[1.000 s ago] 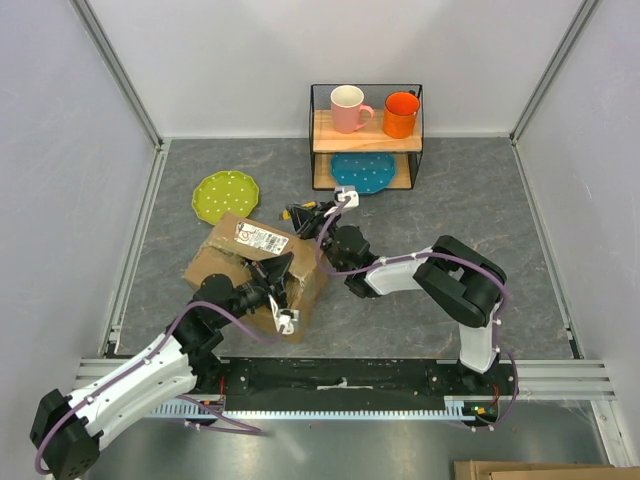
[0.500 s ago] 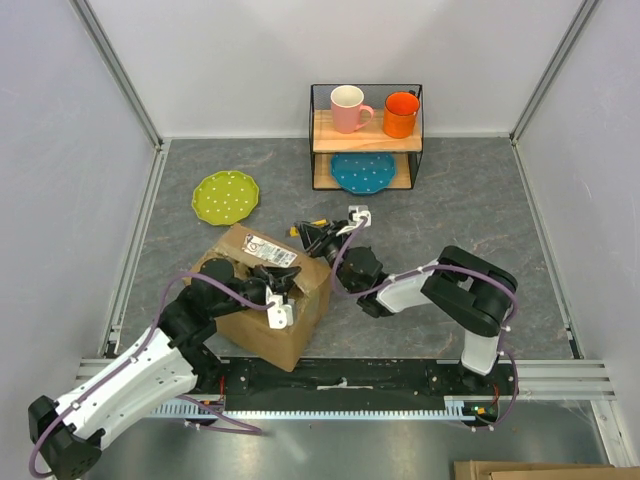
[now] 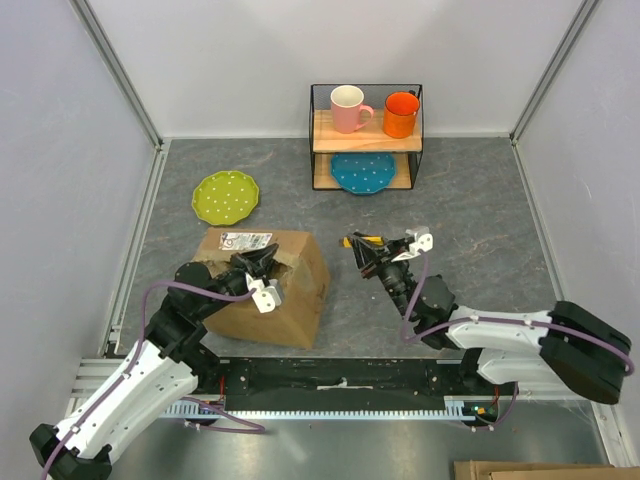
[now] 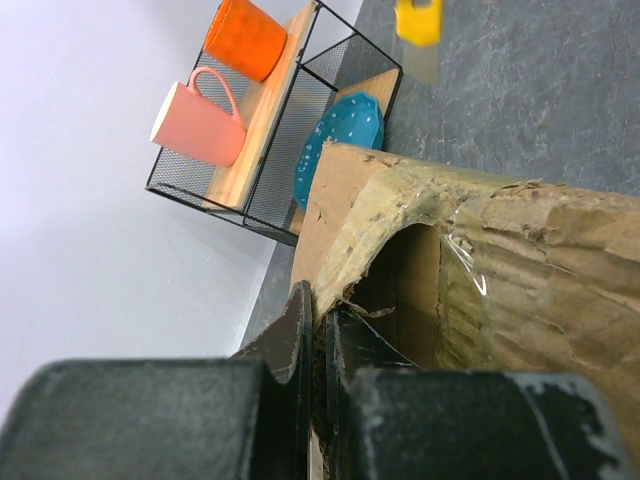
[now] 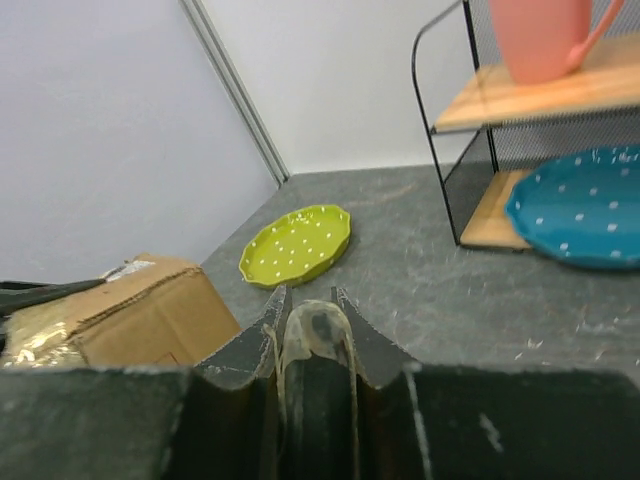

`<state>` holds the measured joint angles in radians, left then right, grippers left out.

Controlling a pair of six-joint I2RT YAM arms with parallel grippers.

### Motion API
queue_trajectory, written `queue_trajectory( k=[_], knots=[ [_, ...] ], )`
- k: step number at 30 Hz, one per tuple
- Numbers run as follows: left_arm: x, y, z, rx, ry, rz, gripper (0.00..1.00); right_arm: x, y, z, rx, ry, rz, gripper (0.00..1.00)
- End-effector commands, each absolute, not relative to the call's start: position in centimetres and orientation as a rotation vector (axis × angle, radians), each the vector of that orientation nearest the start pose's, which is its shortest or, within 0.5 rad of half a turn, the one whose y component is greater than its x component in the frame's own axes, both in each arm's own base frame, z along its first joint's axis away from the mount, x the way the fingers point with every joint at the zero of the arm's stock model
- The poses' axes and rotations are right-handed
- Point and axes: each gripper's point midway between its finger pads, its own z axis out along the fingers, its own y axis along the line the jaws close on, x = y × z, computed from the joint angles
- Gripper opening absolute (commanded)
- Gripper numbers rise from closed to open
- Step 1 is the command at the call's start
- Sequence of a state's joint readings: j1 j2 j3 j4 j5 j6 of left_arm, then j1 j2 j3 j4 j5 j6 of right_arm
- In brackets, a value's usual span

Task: Unpack the express box
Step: Cut the express box at the center of the board.

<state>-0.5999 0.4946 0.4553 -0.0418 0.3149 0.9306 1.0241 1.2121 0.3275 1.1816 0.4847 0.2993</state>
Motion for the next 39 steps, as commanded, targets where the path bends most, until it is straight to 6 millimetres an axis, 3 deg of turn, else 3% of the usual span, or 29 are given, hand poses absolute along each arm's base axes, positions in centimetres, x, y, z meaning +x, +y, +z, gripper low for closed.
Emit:
queue_trajectory(
  k=[1,4,6,9,15,19,23,31,39],
  knots=[
    [21.5,-17.9,22.5,1.301,1.088,-0.094,0.02,24.4,26.7,25.9,-0.168,1.295,0.727,0.0],
    [20.6,-18.3,21.9,1.34,1.082,-0.14,0.02,24.1,26.4,28.7,-0.191,1.229,0.719,0.0],
    [20.2,-18.5,21.8,1.364,1.071,-0.155,0.02,23.0,27.8,31.1,-0.262,1.17,0.789,0.0],
    [19.6,-18.7,21.3,1.4,1.069,-0.18,0.02,20.9,29.9,32.6,-0.376,1.108,0.909,0.0],
    [19.5,-18.5,20.5,1.413,1.086,-0.176,0.02,16.2,32.0,34.9,-0.578,1.012,1.052,0.0],
    [19.4,-18.5,20.5,1.417,1.082,-0.181,0.02,13.0,34.1,34.8,-0.735,0.986,1.082,0.0],
    [19.4,-18.6,20.5,1.412,1.086,-0.189,0.02,11.9,34.9,34.8,-0.791,0.968,1.083,0.0],
    [19.2,-18.5,20.7,1.408,1.087,-0.196,0.02,11.8,36.6,33.3,-0.853,0.98,1.054,0.0],
    [19.1,-18.4,20.7,1.415,1.088,-0.198,0.02,12.3,37.4,33.8,-0.841,0.947,1.038,0.0]
  ],
)
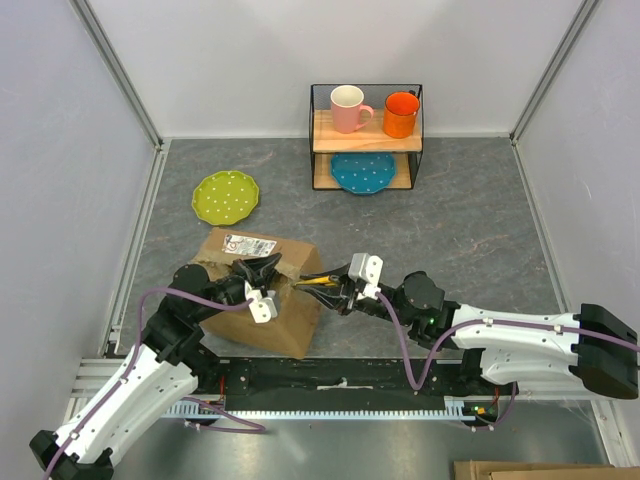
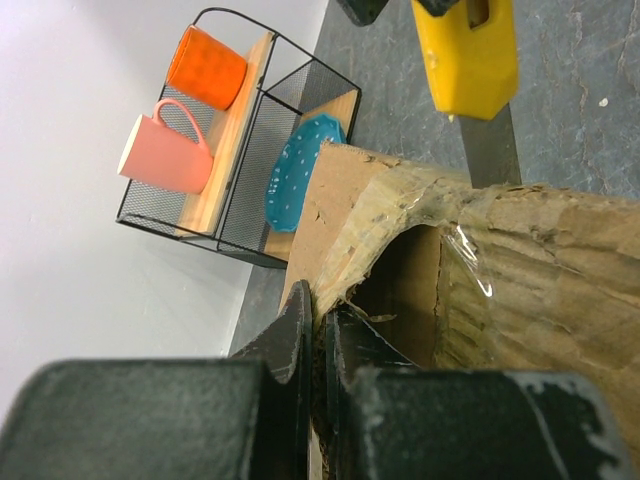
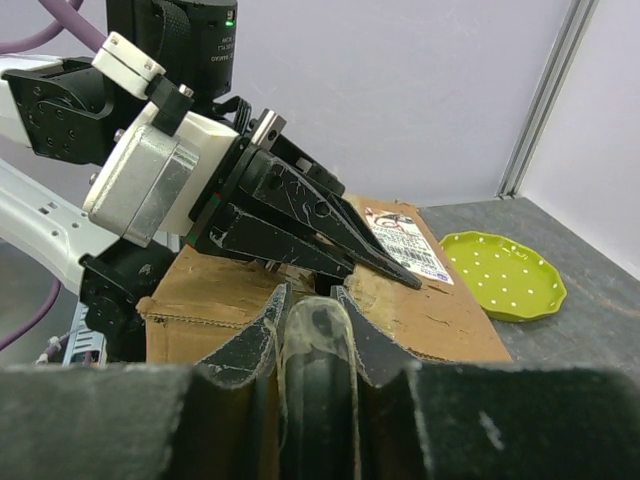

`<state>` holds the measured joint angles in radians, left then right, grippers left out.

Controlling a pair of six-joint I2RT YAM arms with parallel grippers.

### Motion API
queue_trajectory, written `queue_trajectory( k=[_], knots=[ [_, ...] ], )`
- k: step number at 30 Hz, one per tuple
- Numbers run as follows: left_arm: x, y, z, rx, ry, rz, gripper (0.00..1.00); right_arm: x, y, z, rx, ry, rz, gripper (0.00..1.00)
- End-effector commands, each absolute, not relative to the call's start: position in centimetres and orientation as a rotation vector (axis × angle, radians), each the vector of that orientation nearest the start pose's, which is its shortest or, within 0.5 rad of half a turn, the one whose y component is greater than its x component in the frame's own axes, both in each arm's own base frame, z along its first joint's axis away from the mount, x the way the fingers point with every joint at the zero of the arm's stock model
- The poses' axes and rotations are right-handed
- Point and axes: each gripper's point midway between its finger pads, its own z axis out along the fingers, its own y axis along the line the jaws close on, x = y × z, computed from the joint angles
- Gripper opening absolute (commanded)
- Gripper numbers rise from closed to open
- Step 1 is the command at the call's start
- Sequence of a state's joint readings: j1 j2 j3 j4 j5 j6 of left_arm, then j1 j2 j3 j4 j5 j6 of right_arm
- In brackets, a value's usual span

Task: Unpack the express box
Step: Cut the express box at the center of the board.

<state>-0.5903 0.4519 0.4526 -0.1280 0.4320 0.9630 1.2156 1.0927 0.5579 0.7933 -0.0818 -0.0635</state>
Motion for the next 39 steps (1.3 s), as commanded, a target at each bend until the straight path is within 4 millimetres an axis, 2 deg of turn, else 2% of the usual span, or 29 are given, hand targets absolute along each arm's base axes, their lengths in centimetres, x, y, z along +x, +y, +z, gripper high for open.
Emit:
queue_trajectory(
  k=[1,10,17,34,39],
  knots=[
    [19.0,-18.4,20.7,1.417,1.085,-0.202,0.02,12.4,37.3,34.0,-0.835,0.942,1.036,0.0],
    [18.8,-18.4,20.5,1.419,1.086,-0.21,0.02,12.0,36.5,35.9,-0.831,0.9,1.025,0.0],
    [18.7,-18.3,21.0,1.411,1.083,-0.212,0.02,12.6,37.4,34.4,-0.838,0.94,1.018,0.0],
    [18.5,-18.3,21.4,1.401,1.081,-0.225,0.02,13.3,38.7,33.1,-0.874,0.962,0.979,0.0],
    [18.4,-18.2,21.6,1.397,1.077,-0.224,0.02,13.6,39.1,31.8,-0.907,0.996,0.956,0.0]
  ],
)
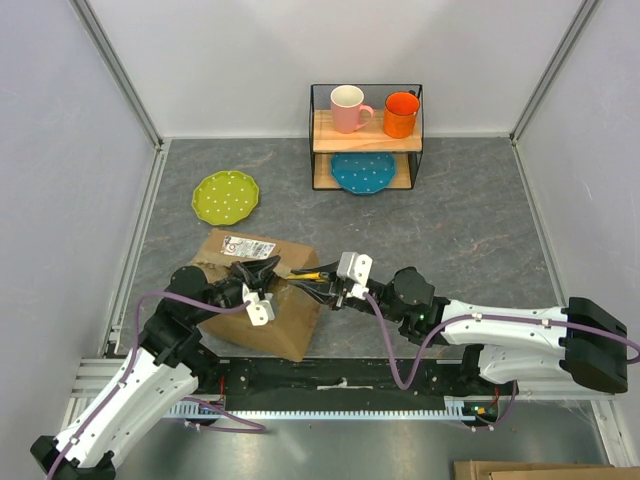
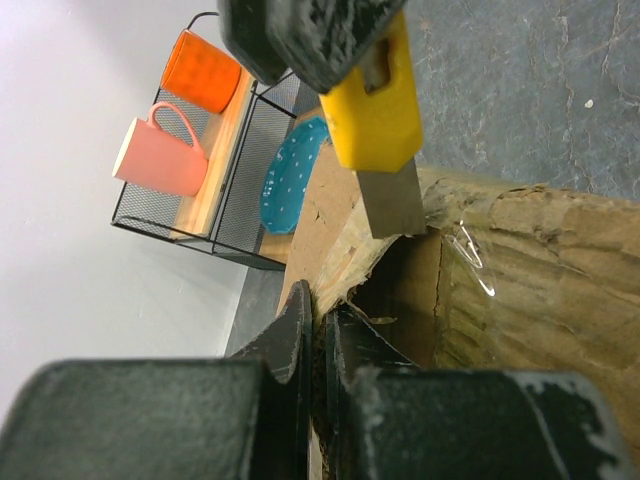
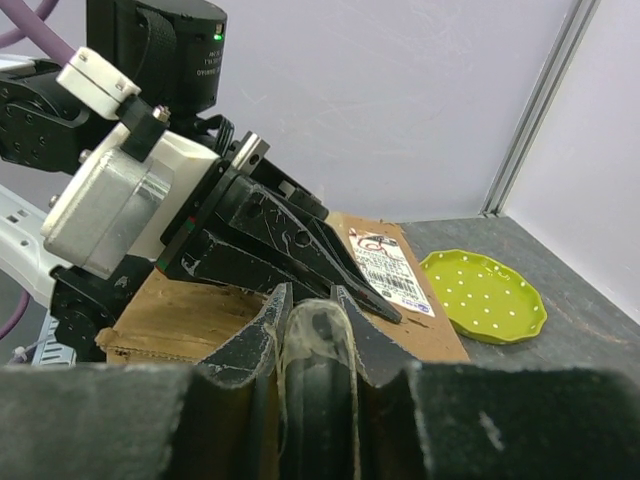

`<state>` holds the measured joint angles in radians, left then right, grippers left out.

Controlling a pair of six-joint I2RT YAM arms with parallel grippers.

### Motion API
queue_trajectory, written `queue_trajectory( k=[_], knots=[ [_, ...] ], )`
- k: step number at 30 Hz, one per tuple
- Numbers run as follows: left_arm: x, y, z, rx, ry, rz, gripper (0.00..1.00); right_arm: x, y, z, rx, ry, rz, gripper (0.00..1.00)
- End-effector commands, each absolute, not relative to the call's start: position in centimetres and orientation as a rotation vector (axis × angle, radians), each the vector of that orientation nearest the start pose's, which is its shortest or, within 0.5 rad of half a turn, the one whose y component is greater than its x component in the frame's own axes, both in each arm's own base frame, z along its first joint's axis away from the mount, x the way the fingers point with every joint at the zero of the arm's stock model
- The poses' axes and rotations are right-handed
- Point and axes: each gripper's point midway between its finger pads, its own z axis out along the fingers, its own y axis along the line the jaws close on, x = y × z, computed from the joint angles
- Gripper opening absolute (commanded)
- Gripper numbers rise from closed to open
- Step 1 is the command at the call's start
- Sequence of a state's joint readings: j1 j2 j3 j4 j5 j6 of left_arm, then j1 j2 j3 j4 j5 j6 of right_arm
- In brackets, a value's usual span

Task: Unpack the express box
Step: Cut the express box at the center of the board.

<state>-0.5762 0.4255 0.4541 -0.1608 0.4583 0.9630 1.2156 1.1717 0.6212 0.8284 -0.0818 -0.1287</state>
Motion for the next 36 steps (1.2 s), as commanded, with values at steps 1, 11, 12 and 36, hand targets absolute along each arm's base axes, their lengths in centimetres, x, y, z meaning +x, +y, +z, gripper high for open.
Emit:
queue_trajectory(
  k=[1,11,12,36],
  knots=[
    [18.4,-18.2,21.4,1.4,1.08,-0.225,0.02,13.6,39.1,31.7,-0.91,0.998,0.955,0.0],
    [18.5,-18.0,21.2,1.397,1.086,-0.219,0.02,13.6,37.9,30.9,-0.917,1.042,0.933,0.0],
    [18.5,-18.0,21.1,1.397,1.087,-0.22,0.02,13.6,37.8,31.1,-0.91,1.041,0.932,0.0],
    [18.4,-18.0,21.2,1.391,1.086,-0.222,0.02,12.9,38.6,31.0,-0.931,1.034,0.992,0.0]
  ],
)
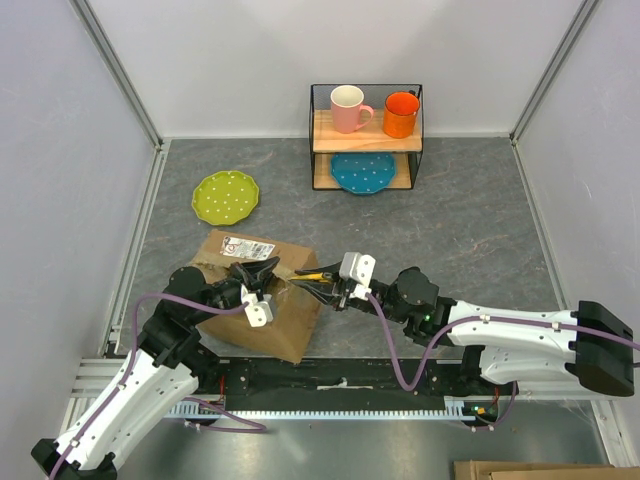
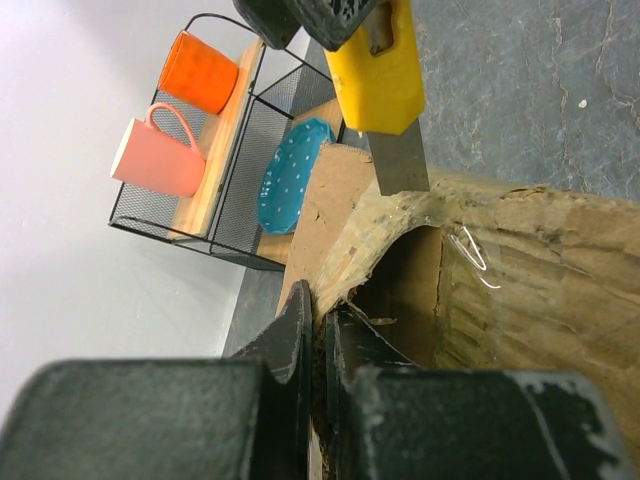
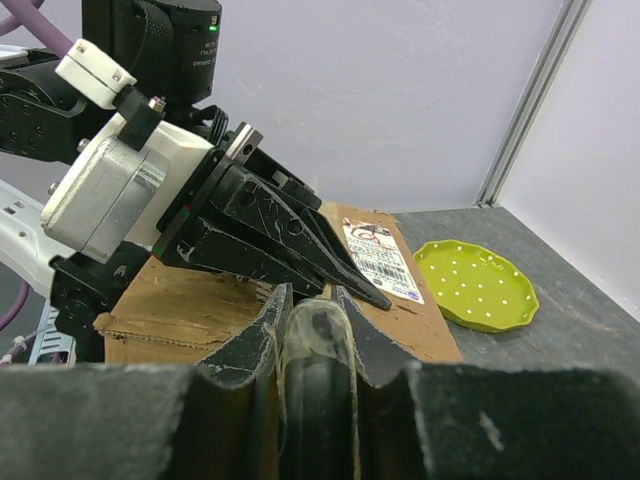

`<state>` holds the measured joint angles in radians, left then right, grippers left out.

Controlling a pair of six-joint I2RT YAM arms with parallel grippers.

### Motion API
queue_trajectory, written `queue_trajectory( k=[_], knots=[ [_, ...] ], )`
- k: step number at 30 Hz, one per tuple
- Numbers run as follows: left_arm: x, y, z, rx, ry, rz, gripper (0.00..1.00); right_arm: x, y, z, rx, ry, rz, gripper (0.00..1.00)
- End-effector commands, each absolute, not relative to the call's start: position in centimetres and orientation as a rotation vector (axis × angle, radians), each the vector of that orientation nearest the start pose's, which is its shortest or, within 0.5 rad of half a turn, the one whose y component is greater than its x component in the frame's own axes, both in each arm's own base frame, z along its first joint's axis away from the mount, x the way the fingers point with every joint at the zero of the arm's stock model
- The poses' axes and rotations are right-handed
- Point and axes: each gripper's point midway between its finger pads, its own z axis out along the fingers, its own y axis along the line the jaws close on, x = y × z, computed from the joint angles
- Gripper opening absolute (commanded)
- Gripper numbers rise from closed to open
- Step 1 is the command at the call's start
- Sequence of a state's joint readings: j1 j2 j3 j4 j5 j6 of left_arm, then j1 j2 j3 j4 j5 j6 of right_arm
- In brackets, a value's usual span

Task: Unpack the express box
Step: Cut the express box at the center of the board.

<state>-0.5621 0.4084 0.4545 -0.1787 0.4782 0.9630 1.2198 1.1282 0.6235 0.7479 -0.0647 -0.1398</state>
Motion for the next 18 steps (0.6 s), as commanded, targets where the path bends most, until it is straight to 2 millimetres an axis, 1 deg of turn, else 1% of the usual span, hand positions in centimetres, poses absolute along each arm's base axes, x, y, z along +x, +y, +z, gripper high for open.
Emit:
queue_trajectory(
  k=[1,7,12,18],
  knots=[
    [18.4,-18.0,21.2,1.389,1.083,-0.221,0.02,12.7,38.8,30.9,-0.938,1.035,1.006,0.0],
    [18.5,-17.9,21.2,1.387,1.085,-0.217,0.02,12.4,38.8,30.8,-0.948,1.043,1.021,0.0],
    [18.5,-18.0,21.0,1.388,1.088,-0.222,0.02,12.1,37.9,32.3,-0.919,1.013,1.029,0.0],
    [18.6,-17.9,21.3,1.381,1.085,-0.217,0.02,11.8,38.4,32.0,-0.936,1.018,1.051,0.0]
  ],
)
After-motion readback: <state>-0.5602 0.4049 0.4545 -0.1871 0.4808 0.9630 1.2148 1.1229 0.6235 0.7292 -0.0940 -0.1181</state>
